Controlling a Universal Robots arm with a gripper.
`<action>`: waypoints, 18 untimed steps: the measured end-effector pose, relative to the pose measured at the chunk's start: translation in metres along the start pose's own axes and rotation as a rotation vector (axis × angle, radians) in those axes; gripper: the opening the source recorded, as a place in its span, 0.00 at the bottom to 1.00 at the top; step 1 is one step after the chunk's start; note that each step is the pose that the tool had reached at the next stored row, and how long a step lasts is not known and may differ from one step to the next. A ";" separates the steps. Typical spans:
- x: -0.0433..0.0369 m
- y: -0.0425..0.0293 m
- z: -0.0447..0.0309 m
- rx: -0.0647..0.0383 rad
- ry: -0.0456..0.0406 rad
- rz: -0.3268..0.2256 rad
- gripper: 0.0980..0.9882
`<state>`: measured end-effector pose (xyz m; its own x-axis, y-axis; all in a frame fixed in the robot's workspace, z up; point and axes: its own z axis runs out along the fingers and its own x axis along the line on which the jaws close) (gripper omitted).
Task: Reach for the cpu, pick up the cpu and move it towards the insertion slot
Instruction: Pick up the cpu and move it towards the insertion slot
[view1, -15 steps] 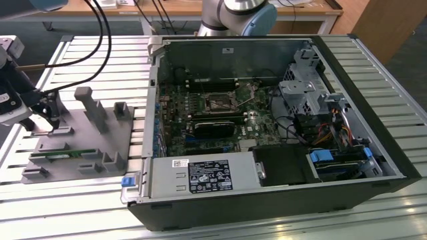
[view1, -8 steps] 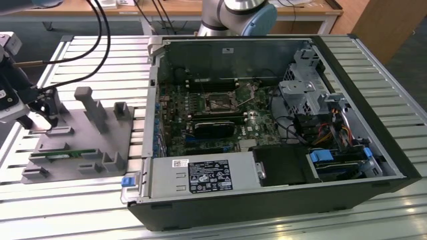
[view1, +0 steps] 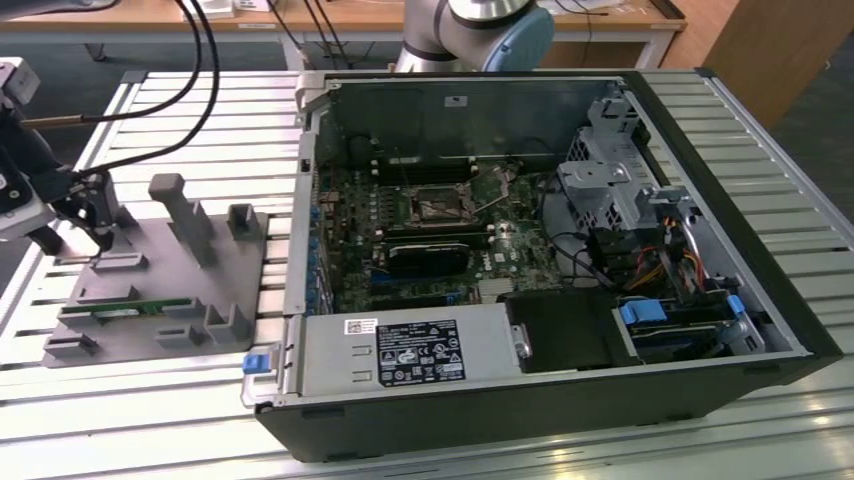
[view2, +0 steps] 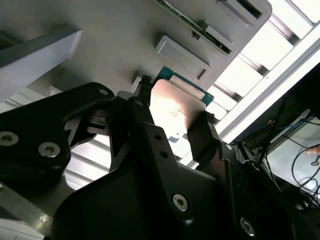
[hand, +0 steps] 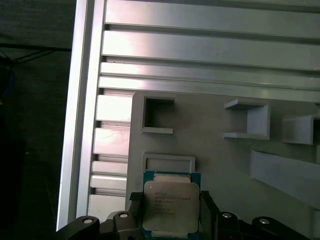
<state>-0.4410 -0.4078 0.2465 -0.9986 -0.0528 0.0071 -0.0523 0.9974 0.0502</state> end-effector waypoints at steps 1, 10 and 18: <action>0.0001 0.0000 -0.0006 0.000 0.0003 0.000 0.50; 0.0001 0.0004 -0.0083 0.001 0.0003 0.000 0.50; 0.0001 0.0008 -0.0154 0.001 0.0003 0.000 0.50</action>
<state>-0.4410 -0.4078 0.2620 -0.9986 -0.0528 0.0074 -0.0524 0.9974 0.0491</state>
